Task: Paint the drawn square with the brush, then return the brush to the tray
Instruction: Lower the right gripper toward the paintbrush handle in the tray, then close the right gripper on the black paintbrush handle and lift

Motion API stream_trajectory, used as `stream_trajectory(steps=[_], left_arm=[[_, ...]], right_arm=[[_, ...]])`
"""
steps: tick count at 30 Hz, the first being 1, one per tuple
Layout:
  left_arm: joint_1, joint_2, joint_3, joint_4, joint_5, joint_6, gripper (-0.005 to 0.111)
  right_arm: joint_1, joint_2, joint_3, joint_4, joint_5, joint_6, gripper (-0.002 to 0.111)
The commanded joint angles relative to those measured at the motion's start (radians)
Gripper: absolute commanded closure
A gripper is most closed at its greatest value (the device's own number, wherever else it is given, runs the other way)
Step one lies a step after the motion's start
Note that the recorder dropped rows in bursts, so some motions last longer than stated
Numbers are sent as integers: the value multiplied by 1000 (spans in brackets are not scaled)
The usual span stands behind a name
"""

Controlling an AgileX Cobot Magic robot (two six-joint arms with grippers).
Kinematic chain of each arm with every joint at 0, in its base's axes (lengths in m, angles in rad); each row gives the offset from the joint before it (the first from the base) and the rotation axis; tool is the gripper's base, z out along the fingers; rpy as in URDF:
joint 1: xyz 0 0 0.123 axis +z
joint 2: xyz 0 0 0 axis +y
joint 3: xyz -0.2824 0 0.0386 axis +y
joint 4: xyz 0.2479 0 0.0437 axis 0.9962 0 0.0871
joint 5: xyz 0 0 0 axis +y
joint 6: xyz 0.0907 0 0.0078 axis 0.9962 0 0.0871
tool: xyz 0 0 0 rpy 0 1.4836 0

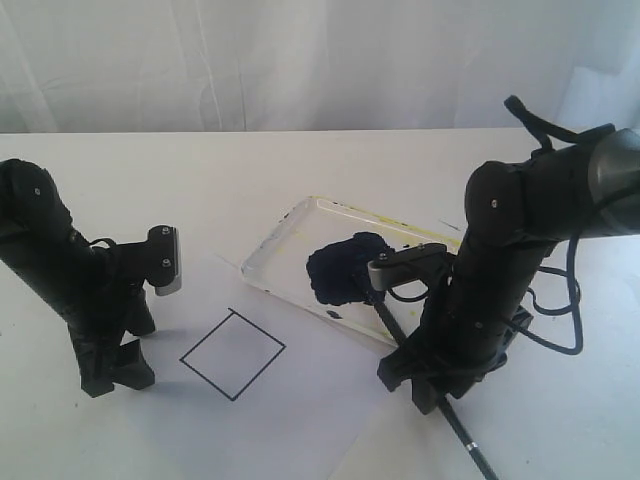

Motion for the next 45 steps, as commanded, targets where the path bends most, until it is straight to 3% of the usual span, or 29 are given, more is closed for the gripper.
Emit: stream_trajectory(steps=[1, 5, 8, 13, 26, 35, 45], left_arm=[[-6, 12, 7, 16, 32, -8, 35], [-6, 12, 7, 16, 32, -8, 35], [-6, 12, 7, 16, 32, -8, 35], [-6, 12, 7, 16, 32, -8, 35], [-6, 12, 7, 16, 32, -8, 35], [-6, 12, 7, 16, 32, -8, 35], [-6, 12, 7, 16, 29, -8, 35]], right_arm=[[2, 1, -3, 0, 3, 3, 68], [2, 1, -3, 0, 8, 7, 76], [2, 1, -3, 0, 29, 7, 92], [2, 1, -20, -2, 70, 7, 108], [2, -38, -187, -94, 396, 7, 108], [2, -40, -309, -95, 396, -69, 108], [37, 0, -319, -95, 396, -23, 108]])
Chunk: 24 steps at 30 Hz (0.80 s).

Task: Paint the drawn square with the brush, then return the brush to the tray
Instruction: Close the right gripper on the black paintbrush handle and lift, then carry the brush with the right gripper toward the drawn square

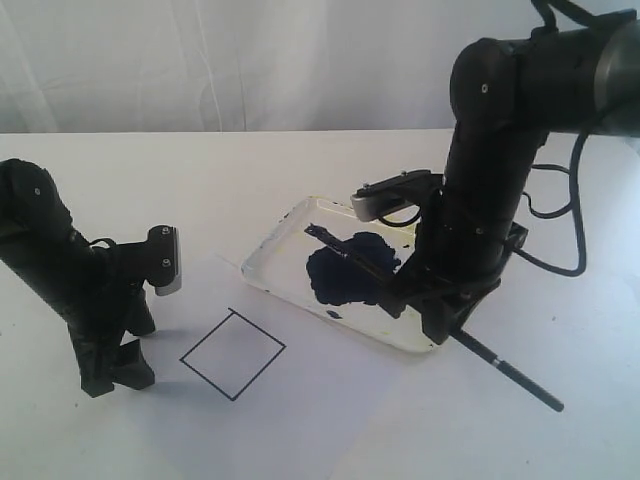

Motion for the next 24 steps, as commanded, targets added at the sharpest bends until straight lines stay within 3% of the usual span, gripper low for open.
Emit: stream_trajectory(steps=[1, 24], left_arm=[[-6, 12, 7, 16, 31, -8, 35], [-6, 12, 7, 16, 26, -8, 35]], right_arm=[[46, 25, -8, -8, 4, 10, 108], [332, 57, -11, -300, 4, 182, 108]])
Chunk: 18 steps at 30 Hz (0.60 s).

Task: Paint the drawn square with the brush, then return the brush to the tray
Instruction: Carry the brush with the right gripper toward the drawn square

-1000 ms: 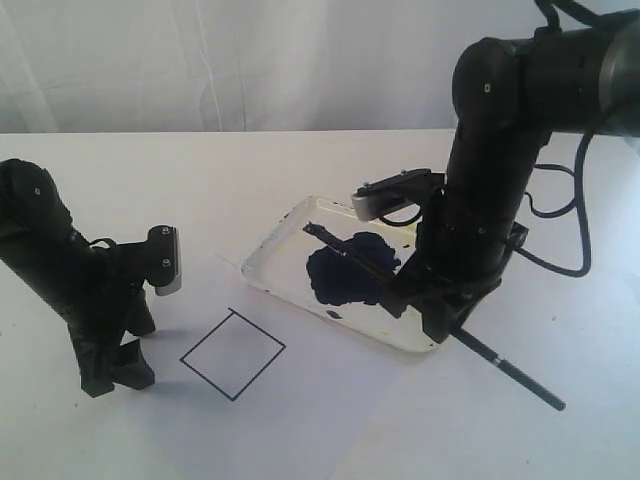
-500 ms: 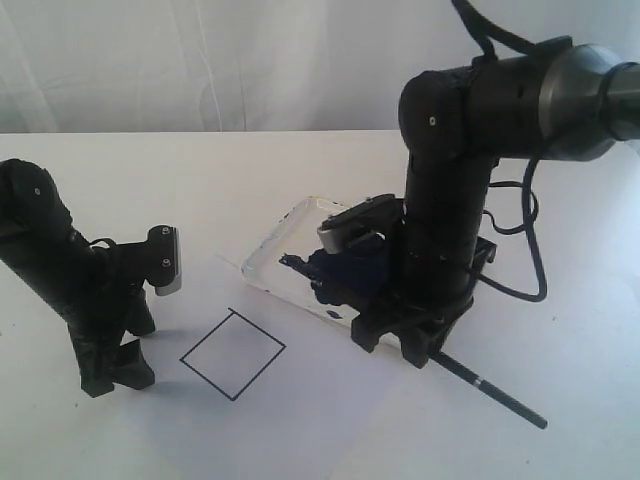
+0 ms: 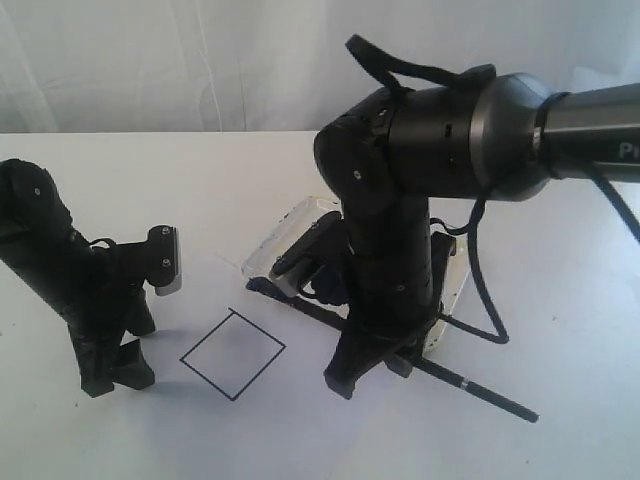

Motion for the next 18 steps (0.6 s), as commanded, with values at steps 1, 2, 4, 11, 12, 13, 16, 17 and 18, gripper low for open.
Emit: stream_trajectory(steps=[1, 2, 4, 11, 12, 13, 16, 17, 18], left_arm=[[-6, 12, 7, 16, 26, -8, 35], [-6, 12, 7, 16, 26, -8, 35], [-6, 12, 7, 16, 26, -8, 35], [-6, 12, 7, 16, 28, -8, 35], [-6, 12, 7, 16, 28, -8, 35], [-6, 12, 7, 16, 28, -8, 35], [-6, 12, 7, 16, 28, -8, 35], [-6, 12, 7, 16, 28, -8, 35], [-6, 12, 7, 16, 28, -8, 35]], right_arm=[[42, 31, -2, -23, 3, 15, 108], [48, 40, -4, -23, 3, 15, 108], [61, 63, -21, -22, 3, 19, 108], [75, 116, -81, -19, 3, 19, 108], [75, 120, -81, -19, 3, 19, 108], [75, 122, -81, -17, 3, 19, 108], [75, 126, -81, -17, 3, 19, 108], [75, 126, -81, -17, 3, 19, 108], [75, 126, -81, -17, 3, 19, 108]])
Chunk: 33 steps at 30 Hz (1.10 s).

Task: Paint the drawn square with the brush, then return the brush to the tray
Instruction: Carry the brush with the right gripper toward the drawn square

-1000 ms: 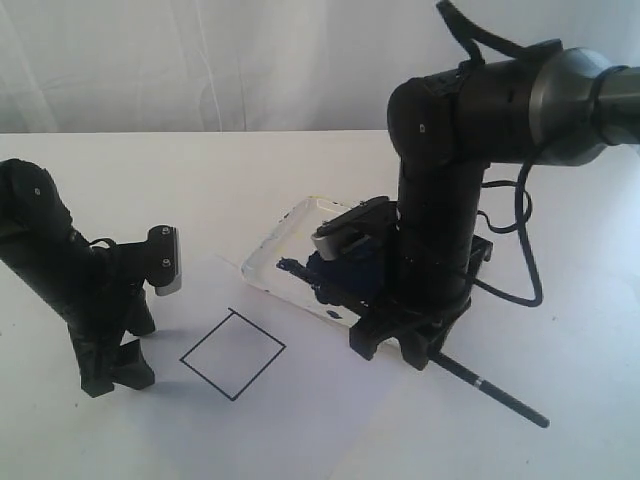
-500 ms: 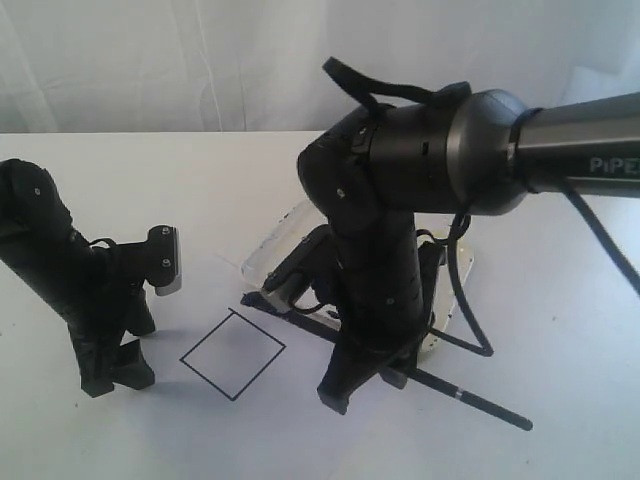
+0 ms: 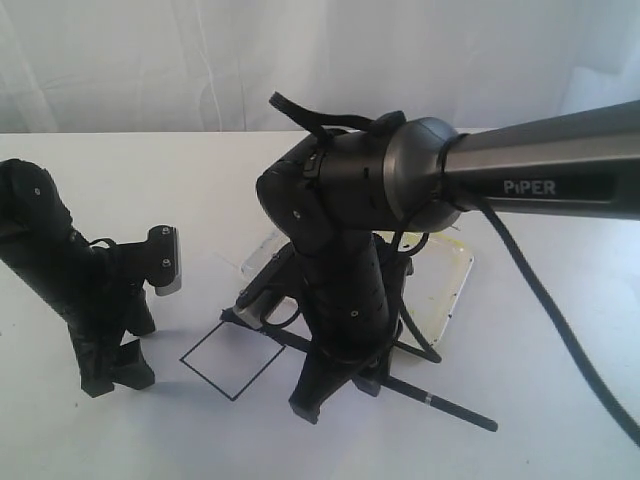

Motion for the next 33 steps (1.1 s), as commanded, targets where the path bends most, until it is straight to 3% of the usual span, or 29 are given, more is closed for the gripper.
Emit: stream_trajectory(steps=[1, 33], left_arm=[[-6, 12, 7, 16, 28, -8, 35], [-6, 12, 7, 16, 32, -8, 35]], right_arm=[[2, -1, -8, -3, 2, 4, 108], [2, 22, -8, -13, 2, 17, 108]])
